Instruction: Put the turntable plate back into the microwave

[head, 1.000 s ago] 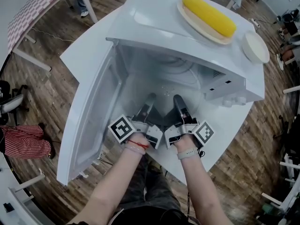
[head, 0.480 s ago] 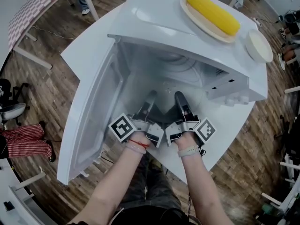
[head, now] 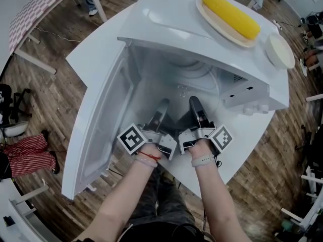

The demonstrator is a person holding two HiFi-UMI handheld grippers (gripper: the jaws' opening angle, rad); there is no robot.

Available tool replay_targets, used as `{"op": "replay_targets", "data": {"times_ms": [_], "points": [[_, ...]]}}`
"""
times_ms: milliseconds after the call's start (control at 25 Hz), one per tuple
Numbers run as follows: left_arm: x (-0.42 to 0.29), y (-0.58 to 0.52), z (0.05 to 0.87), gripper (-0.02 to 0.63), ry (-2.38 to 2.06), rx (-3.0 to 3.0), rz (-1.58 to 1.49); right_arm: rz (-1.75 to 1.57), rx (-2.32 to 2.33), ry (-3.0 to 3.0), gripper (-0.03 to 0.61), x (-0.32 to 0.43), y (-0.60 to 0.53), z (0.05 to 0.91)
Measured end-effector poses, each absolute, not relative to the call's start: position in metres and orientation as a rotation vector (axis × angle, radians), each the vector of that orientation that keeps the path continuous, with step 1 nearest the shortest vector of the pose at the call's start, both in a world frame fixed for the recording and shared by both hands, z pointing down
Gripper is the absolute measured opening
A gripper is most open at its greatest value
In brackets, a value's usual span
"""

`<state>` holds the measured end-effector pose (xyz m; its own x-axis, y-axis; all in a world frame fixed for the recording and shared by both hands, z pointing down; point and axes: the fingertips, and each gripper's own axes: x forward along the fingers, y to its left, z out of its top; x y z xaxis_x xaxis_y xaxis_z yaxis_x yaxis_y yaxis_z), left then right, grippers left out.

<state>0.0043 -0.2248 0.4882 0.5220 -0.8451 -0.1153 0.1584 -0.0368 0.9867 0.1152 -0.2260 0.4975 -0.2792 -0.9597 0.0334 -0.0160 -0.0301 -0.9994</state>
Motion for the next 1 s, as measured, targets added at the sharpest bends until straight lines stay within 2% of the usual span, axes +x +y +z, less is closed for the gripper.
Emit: {"op": "replay_targets", "data": {"times_ms": [1000], "points": [[-0.004,-0.229,0.491,0.037,-0.664,1.292,-0.975,-1.413,-1.019,1.461,0.064,0.111,-0.208,0.488]]}}
